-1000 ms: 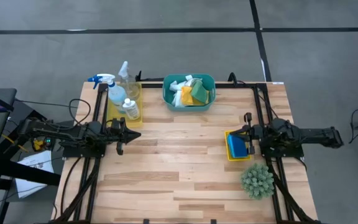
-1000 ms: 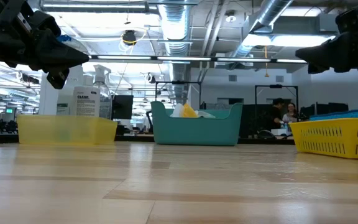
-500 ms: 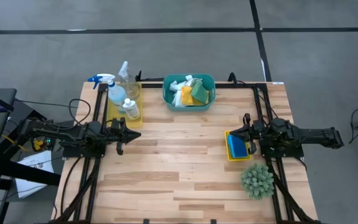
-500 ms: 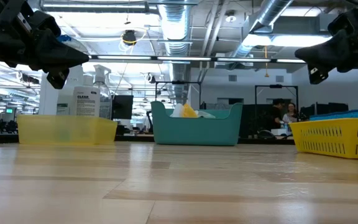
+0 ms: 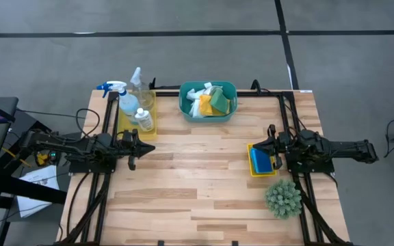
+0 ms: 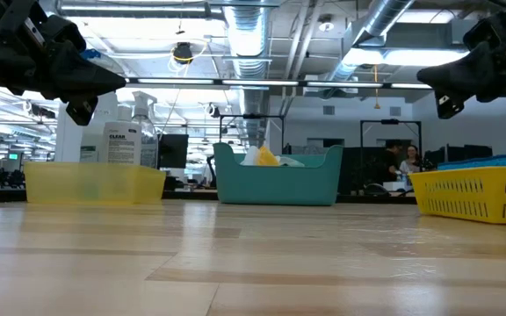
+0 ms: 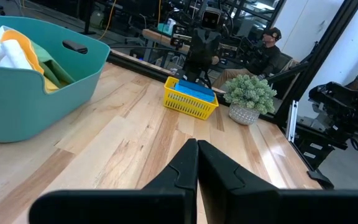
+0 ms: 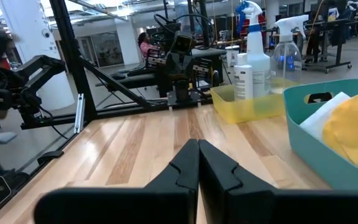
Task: Pick & Place Kitchen Items
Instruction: Return to Home Position
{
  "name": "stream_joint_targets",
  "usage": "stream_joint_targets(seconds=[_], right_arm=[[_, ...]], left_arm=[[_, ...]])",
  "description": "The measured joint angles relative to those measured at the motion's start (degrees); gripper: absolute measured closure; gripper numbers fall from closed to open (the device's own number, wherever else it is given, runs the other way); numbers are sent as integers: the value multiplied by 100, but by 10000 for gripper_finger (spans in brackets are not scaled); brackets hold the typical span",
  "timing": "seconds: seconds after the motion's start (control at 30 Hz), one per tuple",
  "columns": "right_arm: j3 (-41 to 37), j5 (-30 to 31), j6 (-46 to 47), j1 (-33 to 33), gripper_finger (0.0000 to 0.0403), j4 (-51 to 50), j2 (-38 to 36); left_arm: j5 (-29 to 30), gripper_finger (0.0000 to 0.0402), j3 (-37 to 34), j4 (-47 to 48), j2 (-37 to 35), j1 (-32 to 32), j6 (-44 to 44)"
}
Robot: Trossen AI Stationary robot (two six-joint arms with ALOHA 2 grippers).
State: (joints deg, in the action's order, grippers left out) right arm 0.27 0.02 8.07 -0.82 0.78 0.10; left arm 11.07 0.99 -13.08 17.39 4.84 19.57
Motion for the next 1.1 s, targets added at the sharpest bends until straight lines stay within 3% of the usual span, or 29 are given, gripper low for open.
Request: stream_joint_targets(seconds=[0.23,0.33,0.63,1.1], right_arm=[[0,1,-4,0,403,0,0],[0,-1,-4,0,403,0,0],[0,1,-2,0,403,0,0],[0,1,-1,0,403,0,0]], left_arm=[[0,399,0,8,-38,0,-4],[-29,399,0,15,-187,-23,-440],[-710,399,0,55,-1129,28,-1127],[-741,399,0,9,-1484,-64,-994]])
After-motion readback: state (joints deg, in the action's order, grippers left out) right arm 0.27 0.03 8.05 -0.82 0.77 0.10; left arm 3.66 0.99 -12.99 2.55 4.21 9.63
